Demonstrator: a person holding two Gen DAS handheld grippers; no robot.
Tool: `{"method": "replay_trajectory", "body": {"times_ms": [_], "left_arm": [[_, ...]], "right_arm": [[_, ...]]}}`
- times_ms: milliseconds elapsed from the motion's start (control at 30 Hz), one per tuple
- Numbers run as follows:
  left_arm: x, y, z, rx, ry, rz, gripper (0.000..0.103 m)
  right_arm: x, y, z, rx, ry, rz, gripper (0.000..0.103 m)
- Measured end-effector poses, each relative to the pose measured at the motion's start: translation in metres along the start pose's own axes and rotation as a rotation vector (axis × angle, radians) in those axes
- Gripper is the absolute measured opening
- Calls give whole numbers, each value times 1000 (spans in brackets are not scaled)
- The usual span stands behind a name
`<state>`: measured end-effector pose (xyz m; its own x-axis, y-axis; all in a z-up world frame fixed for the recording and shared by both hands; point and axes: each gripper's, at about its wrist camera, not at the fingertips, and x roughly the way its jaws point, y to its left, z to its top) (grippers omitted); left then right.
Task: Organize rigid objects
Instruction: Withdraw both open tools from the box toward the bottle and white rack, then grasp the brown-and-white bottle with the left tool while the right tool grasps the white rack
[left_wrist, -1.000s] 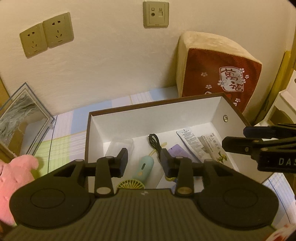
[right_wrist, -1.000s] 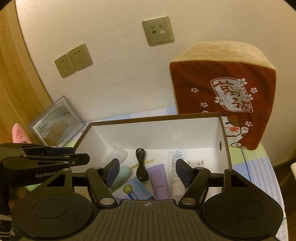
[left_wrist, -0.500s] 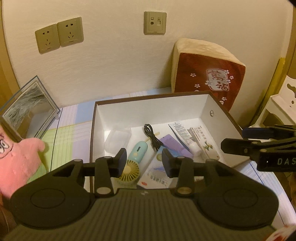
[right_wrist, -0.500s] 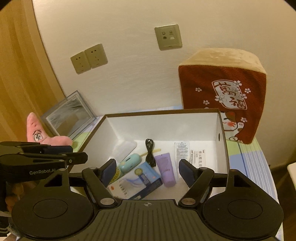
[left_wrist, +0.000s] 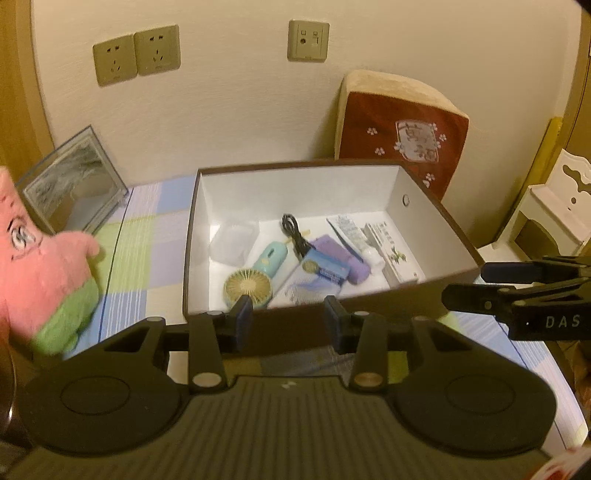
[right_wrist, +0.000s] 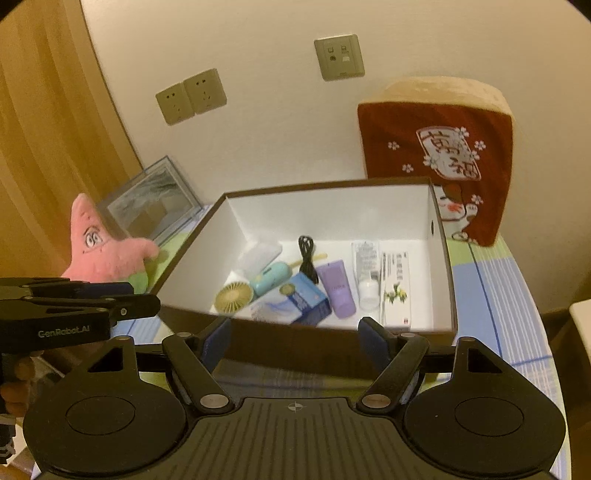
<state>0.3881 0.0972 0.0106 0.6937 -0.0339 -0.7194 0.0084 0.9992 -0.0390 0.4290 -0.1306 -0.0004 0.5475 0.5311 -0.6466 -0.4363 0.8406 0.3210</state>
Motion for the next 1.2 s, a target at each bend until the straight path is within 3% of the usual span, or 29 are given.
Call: {"method": "replay_trajectory", "body": {"times_ms": [533, 1200], "left_arm": [[-18, -8, -57, -17, 70, -21, 39], [-14, -23, -115, 33, 165, -20, 39]], "right_arm": [[-17, 8, -49, 16, 74, -6, 75], [-17, -4, -104, 33, 184, -55, 75]]}}
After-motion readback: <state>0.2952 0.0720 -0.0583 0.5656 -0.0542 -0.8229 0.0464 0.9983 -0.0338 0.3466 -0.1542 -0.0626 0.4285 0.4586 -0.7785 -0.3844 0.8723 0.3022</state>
